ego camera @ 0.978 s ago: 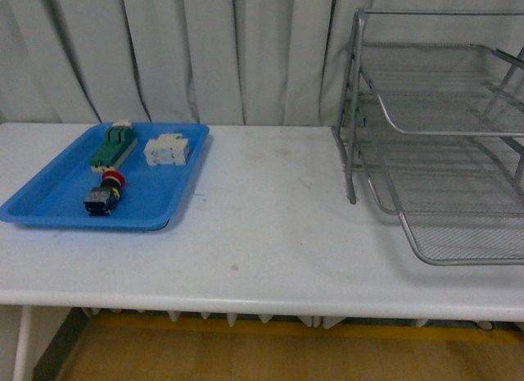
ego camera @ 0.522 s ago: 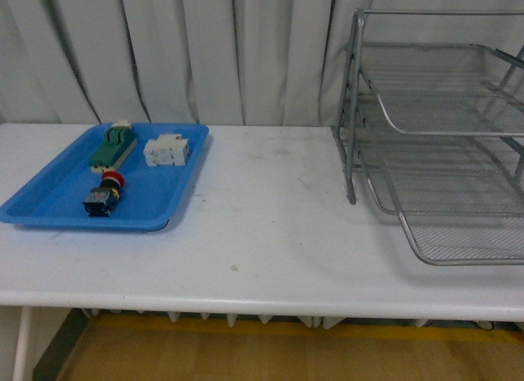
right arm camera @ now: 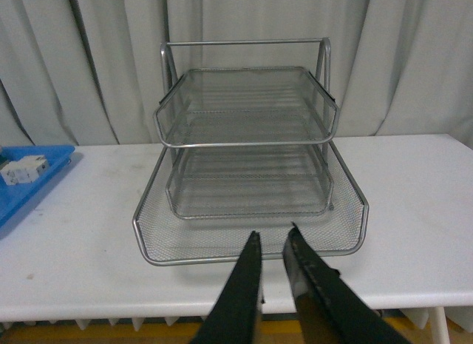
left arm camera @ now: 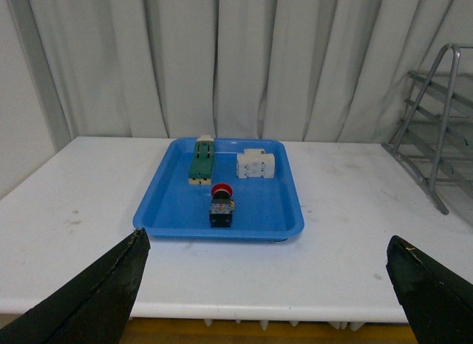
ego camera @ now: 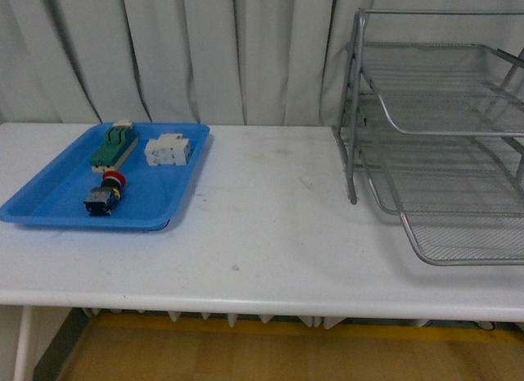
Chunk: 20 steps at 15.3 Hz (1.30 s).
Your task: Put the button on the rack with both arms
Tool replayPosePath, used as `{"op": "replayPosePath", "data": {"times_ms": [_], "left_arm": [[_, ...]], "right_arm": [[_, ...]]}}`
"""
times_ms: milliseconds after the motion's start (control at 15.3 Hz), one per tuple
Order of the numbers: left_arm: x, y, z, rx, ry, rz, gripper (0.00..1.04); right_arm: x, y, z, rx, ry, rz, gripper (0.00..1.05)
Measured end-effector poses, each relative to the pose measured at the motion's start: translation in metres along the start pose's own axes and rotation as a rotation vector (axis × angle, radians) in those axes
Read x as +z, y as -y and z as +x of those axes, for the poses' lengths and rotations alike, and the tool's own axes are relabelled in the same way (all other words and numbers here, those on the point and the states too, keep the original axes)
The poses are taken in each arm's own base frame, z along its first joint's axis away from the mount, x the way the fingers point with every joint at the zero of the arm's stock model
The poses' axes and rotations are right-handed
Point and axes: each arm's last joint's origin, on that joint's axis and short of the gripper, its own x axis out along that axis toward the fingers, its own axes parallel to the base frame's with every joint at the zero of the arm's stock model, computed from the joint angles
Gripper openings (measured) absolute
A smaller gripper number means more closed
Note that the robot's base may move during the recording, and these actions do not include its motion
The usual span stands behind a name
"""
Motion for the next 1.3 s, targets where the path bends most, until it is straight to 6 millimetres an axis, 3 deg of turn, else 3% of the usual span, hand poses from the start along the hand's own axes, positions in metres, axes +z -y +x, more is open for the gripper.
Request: {"op": "replayPosePath", "data": {"times_ms": [391,457,522,652,717,783,848,1043,1174,1304], "left_arm": [[0.000,0.000,0.000,0.000,0.000,0.000,0.98],[-0.001,0.000,0.000,0.038,-0.091,-0.032,0.98],[0.008,0.001,0.011,0.105,-0.163,-0.119,0.98],[0.041,0.003,0.048,0.095,-0.067,-0.173,0.98],[0.048,0.006,0.077,0.050,-0.057,-0.171,0.98],[0.048,0.009,0.119,0.004,-0.082,-0.160,0.98],[0.035,0.015,0.170,-0.007,-0.155,-0.116,0.98],[-0.022,0.027,0.266,-0.031,-0.420,-0.049,0.98],[-0.041,0.033,0.305,-0.050,-0.498,-0.016,0.98],[-0.043,0.031,0.337,-0.069,-0.553,0.001,0.98]], "right_arm": [[0.000,0.000,0.000,0.000,0.000,0.000,0.84],[0.000,0.000,0.000,0.000,0.000,0.000,0.95],[0.000,0.000,0.000,0.000,0.000,0.000,0.98],[0.000,0.000,0.000,0.000,0.000,0.000,0.98],[0.000,0.000,0.000,0.000,0.000,0.000,0.98],[0.000,0.000,0.000,0.000,0.000,0.000,0.98],[0.000,0.000,0.000,0.000,0.000,0.000,0.98],[0.000,0.000,0.000,0.000,0.000,0.000,0.98],[0.000,0.000,0.000,0.000,0.000,0.000,0.98],[0.000,0.000,0.000,0.000,0.000,0.000,0.98]]}}
